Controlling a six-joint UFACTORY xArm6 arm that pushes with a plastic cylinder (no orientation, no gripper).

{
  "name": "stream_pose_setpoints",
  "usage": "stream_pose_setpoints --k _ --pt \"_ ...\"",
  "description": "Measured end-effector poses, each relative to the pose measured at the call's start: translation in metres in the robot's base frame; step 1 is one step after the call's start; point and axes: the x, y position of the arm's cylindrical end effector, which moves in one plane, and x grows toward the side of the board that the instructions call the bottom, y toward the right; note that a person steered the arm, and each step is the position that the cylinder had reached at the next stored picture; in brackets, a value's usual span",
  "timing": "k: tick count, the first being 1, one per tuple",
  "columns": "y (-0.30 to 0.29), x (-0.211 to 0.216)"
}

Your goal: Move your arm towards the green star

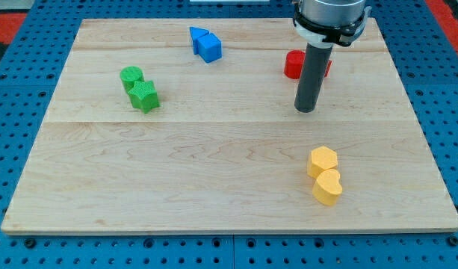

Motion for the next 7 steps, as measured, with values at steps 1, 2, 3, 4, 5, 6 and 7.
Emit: stream_pose_setpoints --k 1,2,3,4,5,6,7 --pt "-0.005 0.0" --pt "-0.047 0.0" --pt "-0.107 -0.004" --pt "-0.152 -0.026" --pt "-0.166 -0.051" --pt "-0.194 -0.055" --pt "-0.233 -0.049"
